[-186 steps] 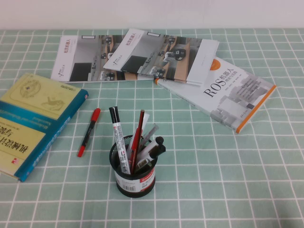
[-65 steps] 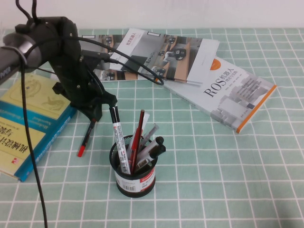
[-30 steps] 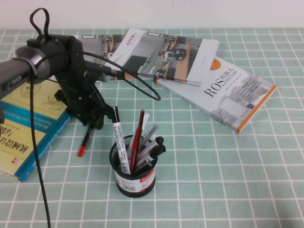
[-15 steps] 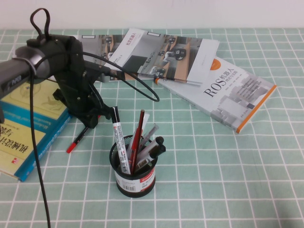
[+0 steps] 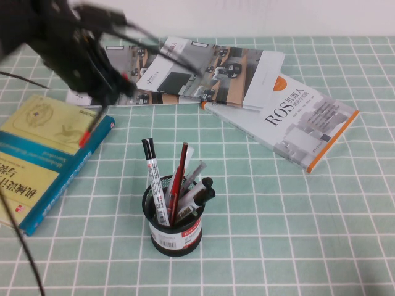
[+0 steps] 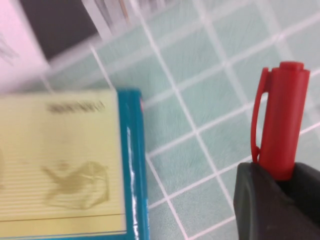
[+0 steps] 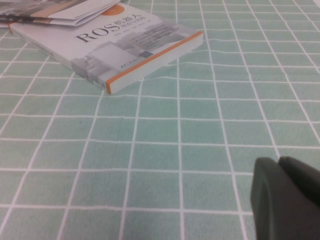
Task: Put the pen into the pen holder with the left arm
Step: Place the pen onto the pen holder
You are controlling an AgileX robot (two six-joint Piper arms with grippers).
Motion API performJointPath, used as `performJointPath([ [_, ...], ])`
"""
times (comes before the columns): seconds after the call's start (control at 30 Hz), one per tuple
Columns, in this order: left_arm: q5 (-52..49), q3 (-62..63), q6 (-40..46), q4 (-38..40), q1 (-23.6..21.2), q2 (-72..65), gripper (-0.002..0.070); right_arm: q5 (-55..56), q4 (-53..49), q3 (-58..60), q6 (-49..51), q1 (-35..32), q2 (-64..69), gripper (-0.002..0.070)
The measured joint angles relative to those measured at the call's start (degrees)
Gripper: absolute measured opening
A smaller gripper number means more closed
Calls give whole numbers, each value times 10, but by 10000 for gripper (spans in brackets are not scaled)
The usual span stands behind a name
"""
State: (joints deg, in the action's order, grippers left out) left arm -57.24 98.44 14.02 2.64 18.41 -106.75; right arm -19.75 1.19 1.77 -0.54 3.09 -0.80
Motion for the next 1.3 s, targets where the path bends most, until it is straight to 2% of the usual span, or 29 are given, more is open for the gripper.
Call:
performJointPath([
  [0.17,0,0,9,24,0,95,66,0,0,0,0,0,0,-20],
  [0.3,9,-22,55,105,0,171,66,0,0,0,0,0,0,-20],
  [0.43,81,-114,121,202,0,262,66,0,0,0,0,0,0,-20],
  [0.53,175,-232,194,281,0,339,66,0,0,0,0,0,0,-20],
  [0.6,245,-317,273,362,0,393,66,0,0,0,0,0,0,-20],
  [0.7,314,-426,416,525,0,460,66,0,0,0,0,0,0,-20],
  [0.9,353,-595,765,871,0,512,66,0,0,0,0,0,0,-20],
  [1.0,337,-628,841,923,0,515,66,0,0,0,0,0,0,-20],
  [1.1,299,-633,882,939,0,516,66,0,0,0,0,0,0,-20],
  [1.3,302,-634,906,942,0,517,66,0,0,0,0,0,0,-20],
])
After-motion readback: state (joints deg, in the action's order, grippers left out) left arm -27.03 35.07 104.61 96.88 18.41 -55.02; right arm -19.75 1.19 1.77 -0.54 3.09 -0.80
